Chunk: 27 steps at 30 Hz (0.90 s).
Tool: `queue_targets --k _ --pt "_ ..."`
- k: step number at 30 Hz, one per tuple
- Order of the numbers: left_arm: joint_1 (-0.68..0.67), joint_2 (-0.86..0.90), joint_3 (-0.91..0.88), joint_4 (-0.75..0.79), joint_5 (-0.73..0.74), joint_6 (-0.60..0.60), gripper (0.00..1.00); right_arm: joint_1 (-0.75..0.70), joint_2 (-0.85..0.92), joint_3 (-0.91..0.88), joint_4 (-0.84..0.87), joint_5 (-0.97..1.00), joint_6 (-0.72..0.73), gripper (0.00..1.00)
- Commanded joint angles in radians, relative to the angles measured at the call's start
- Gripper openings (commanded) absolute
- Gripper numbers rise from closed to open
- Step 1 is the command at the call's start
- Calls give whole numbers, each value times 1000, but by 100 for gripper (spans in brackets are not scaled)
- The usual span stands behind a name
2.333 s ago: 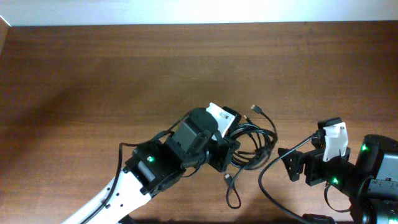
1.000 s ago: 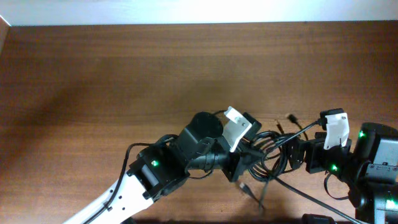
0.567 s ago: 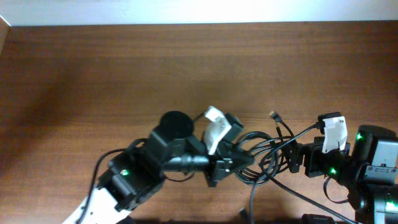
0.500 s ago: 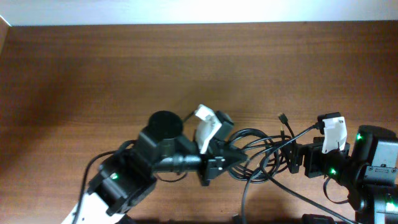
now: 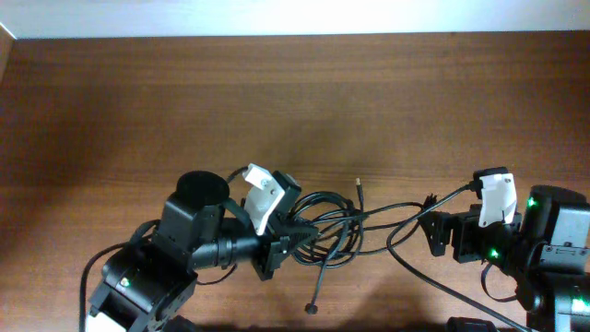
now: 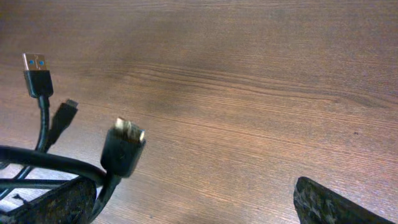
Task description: Untangle cables
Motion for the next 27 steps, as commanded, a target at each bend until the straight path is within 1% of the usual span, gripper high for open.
queue_targets --k 1,3,4,6,13,16,18,21,25,27 --pt "10 -26 25 -71 -200 34 0 -10 5 1 -2 81 8 99" --pt "10 -26 25 -103 -236 58 0 -10 5 1 -3 88 8 99" --pt "10 -26 25 -106 -236 84 0 -10 5 1 -6 88 8 99" --pt "10 -26 25 -86 -243 93 0 -10 5 0 -8 88 8 99" --pt "10 -26 25 -65 -243 92 0 -10 37 0 -22 87 9 99" --pt "10 -26 25 -68 -242 92 0 -10 51 0 -31 63 38 99" --pt "10 -26 25 -66 -227 63 0 -10 50 0 -35 15 38 99" --pt "10 -26 25 -66 -169 62 0 -10 50 0 -48 -25 38 99" --pt "10 -23 25 -63 -103 61 0 -10 47 1 -42 -171 33 99" --pt "10 -23 25 -26 -44 47 0 -10 27 1 -41 -214 30 99"
